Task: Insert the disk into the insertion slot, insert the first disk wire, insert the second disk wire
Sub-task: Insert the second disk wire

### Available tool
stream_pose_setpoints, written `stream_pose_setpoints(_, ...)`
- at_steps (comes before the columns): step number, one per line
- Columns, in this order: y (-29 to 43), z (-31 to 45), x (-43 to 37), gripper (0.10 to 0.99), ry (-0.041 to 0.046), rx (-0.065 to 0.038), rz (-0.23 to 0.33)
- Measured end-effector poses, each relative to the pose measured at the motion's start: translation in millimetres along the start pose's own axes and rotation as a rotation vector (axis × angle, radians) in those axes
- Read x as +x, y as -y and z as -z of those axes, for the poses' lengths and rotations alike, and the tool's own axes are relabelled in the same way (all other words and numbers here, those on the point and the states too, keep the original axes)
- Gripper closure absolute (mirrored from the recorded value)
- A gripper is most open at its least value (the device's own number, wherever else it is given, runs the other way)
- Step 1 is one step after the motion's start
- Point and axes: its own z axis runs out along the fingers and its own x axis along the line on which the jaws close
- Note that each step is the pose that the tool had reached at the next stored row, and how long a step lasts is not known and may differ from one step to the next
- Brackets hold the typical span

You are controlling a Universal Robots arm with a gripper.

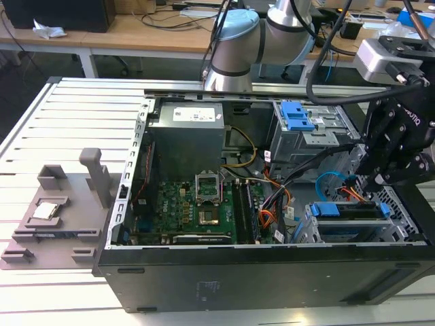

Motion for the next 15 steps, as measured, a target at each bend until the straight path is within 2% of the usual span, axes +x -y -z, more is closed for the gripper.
stream_pose_setpoints(1, 0.0, 0.0, 0.0, 0.725, 0.0000, 0.000, 0.000)
stream_pose_setpoints(3, -0.1, 0.0, 0.0, 0.725, -0.0002, 0.000, 0.005)
stream_pose_setpoints(8, -0.7, -0.3, -0.7, 0.725, -0.0042, 0.001, 0.114)
stream_pose_setpoints(9, -1.2, -0.5, -1.9, 0.725, -0.0020, 0.001, 0.114)
stream_pose_setpoints(15, -12.4, -1.9, -4.1, 0.725, 0.0041, 0.001, 0.127)
